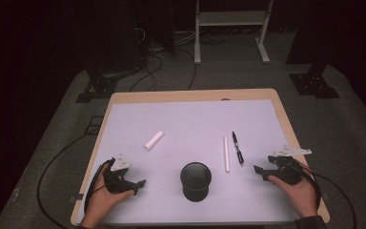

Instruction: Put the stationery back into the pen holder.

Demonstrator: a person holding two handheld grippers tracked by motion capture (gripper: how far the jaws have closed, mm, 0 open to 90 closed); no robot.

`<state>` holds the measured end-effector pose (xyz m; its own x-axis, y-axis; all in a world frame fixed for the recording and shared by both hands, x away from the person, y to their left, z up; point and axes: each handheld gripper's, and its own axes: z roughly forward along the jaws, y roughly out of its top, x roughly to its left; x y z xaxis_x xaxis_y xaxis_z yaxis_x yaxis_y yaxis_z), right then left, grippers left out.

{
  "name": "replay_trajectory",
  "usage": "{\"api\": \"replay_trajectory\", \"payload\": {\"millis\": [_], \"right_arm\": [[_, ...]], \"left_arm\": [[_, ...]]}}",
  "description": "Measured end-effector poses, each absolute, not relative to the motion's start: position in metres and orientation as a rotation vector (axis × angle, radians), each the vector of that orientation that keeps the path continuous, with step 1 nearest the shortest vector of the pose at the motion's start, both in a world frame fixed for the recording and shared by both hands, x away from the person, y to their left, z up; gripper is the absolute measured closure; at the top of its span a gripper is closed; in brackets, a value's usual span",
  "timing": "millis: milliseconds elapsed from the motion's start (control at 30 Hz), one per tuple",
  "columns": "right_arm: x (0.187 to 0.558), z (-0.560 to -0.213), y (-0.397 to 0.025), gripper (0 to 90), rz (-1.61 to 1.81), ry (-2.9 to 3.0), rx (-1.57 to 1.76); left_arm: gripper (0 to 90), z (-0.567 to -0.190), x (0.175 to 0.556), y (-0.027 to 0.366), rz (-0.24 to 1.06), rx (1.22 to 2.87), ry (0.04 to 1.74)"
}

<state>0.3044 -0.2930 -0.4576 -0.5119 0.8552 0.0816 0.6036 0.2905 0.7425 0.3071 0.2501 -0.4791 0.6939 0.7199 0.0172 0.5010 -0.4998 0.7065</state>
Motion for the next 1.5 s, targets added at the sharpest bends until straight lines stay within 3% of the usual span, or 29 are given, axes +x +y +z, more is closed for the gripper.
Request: {"api": "replay_trajectory", "payload": {"millis": [1500], "right_arm": [[0.351, -0.441, -0.276, 38.7, 1.014, 2.251, 1.357]], "left_arm": [[1.6, -0.479, 0.307, 0.25, 0.407, 2.208, 0.929]]}}
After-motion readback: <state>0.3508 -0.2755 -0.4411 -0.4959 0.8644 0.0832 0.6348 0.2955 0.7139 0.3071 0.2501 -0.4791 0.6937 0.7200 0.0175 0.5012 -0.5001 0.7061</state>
